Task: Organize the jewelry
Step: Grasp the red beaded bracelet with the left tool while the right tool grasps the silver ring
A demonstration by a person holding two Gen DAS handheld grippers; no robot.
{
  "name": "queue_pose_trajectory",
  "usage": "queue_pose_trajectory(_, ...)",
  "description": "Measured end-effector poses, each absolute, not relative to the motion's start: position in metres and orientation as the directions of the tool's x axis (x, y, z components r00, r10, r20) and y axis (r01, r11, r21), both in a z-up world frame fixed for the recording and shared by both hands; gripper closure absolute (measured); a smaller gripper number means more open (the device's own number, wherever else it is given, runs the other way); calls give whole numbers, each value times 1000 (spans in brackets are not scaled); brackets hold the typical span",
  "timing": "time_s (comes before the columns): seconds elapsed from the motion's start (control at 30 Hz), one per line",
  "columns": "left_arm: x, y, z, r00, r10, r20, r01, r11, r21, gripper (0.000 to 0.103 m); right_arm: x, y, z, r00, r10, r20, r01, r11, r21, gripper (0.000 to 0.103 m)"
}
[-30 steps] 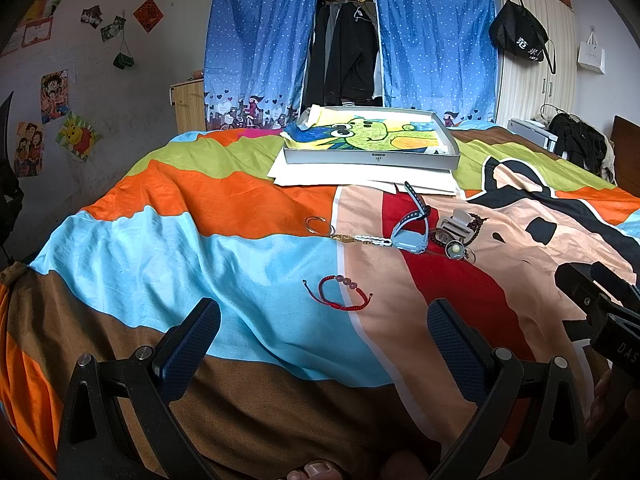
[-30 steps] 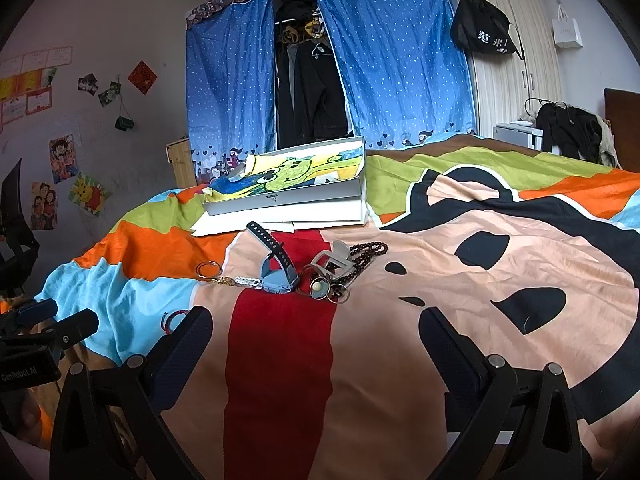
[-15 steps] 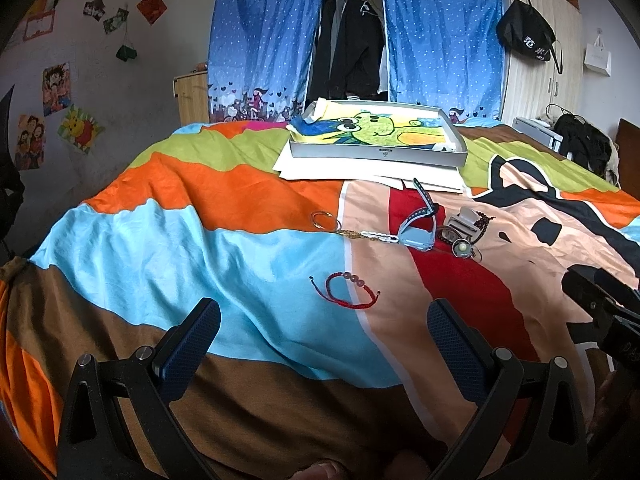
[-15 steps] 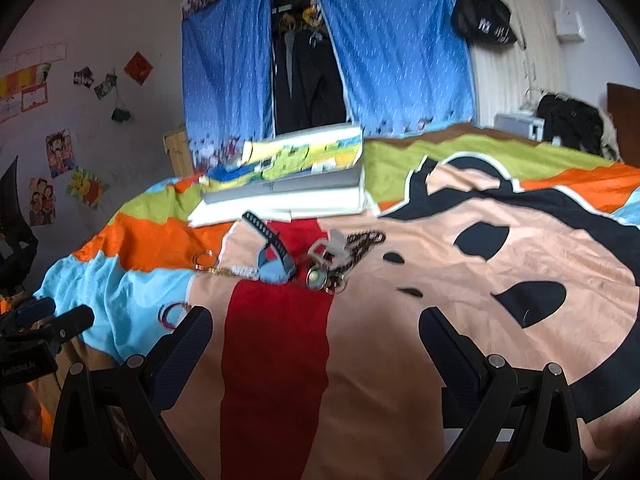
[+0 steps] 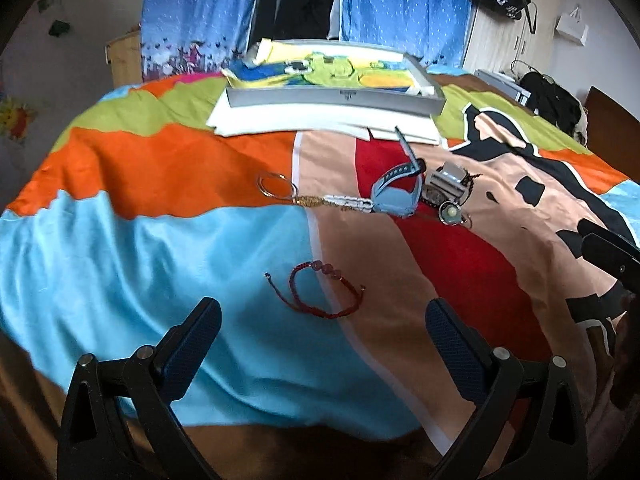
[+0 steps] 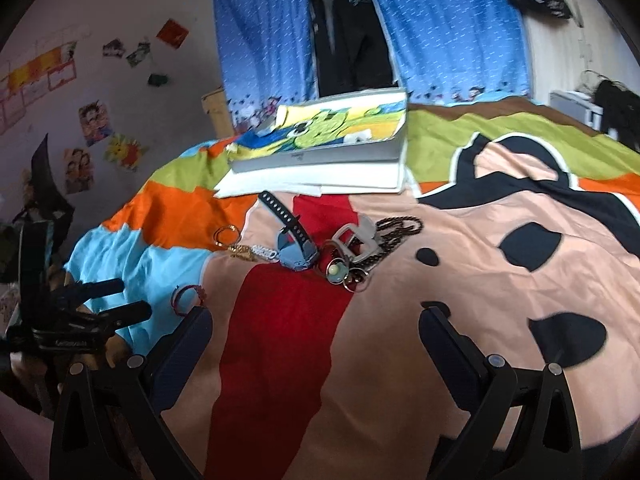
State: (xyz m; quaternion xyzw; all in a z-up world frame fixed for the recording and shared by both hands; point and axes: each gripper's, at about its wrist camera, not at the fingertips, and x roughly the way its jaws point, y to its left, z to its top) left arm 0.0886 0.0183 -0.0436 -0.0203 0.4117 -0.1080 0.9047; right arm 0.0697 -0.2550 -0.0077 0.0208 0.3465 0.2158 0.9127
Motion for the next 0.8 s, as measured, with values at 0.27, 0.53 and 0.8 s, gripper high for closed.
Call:
queue_pose_trajectory(0.27, 117, 35, -69, 549, -216, -807, 115, 976, -184, 49, 116, -244, -36, 555, 467, -689, -428, 870, 245, 12)
queue_pose_trajectory(0.53, 129, 29, -81, 545, -186, -818, 77, 982, -172, 79, 153, -241, -58, 521, 474, -710, -417, 867, 273, 18)
queue_pose_trajectory(0.8, 149, 4, -89, 525, -221, -822, 134, 975, -176, 101, 186, -243, -73, 497, 438, -749, -399, 882, 251, 42)
